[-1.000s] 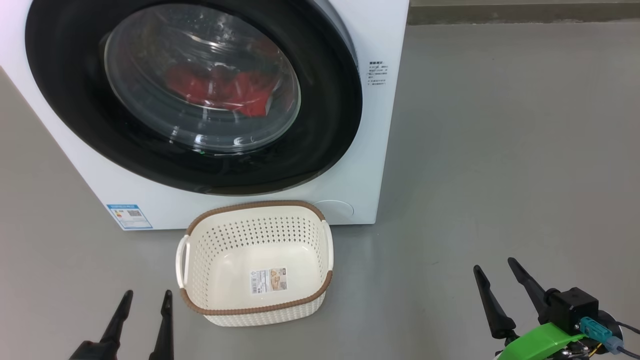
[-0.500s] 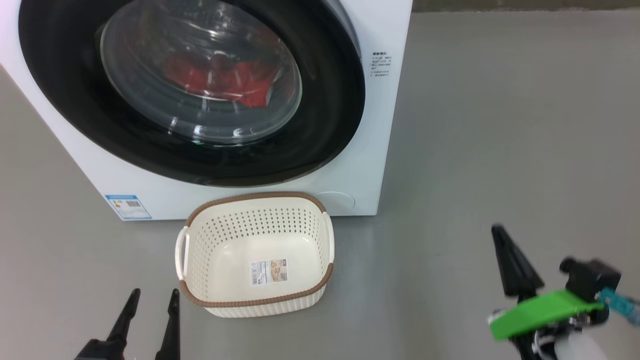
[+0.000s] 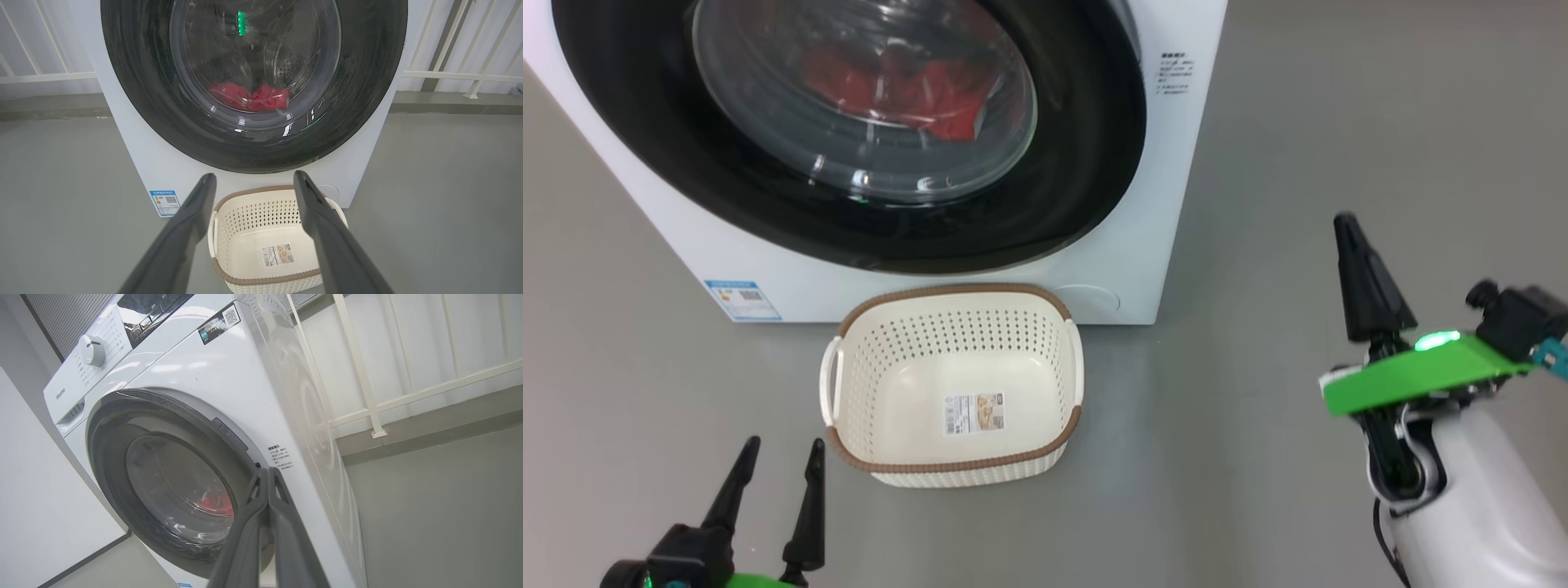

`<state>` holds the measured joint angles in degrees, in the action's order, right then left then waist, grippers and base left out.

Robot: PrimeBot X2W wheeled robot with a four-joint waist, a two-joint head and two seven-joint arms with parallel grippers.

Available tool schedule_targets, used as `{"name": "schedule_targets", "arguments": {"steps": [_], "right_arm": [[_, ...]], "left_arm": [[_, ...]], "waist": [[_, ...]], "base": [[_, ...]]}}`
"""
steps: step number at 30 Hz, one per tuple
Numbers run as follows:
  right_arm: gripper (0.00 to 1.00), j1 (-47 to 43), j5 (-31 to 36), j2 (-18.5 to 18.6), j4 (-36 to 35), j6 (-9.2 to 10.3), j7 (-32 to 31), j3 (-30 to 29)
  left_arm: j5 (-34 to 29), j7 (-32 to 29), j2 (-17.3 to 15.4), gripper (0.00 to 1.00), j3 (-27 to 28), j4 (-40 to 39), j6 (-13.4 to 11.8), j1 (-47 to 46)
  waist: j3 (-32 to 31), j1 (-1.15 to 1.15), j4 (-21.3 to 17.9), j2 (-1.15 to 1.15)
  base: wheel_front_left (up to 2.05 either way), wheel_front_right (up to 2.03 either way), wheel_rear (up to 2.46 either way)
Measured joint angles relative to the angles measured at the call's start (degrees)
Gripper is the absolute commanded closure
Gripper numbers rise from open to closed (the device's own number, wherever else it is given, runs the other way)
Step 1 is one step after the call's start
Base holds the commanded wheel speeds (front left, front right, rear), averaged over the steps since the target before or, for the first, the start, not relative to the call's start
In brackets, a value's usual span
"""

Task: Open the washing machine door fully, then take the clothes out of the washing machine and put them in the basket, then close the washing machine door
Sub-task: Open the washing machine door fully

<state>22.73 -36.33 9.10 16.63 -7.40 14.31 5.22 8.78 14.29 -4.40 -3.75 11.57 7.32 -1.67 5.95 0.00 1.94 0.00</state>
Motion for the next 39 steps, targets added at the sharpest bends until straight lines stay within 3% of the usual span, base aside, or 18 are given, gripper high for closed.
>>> {"name": "schedule_targets", "arguments": {"steps": [21,39], "right_arm": [[1.0,17.92,-7.5,-0.11,8.05,0.0,0.42,0.51],[1.0,32.81,-28.18,4.93,17.0,0.0,0.32,10.88]], "left_arm": [[1.44,0.0,-0.42,0.0,-0.85,-0.99,0.0,-4.09],[2.92,0.01,-0.21,0.0,-1.81,-1.53,0.0,-8.08]], "waist": [[4.88,0.0,2.14,0.0],[9.81,0.0,4.92,0.0]], "base": [[0.0,0.0,0.0],[0.0,0.0,0.0]]}}
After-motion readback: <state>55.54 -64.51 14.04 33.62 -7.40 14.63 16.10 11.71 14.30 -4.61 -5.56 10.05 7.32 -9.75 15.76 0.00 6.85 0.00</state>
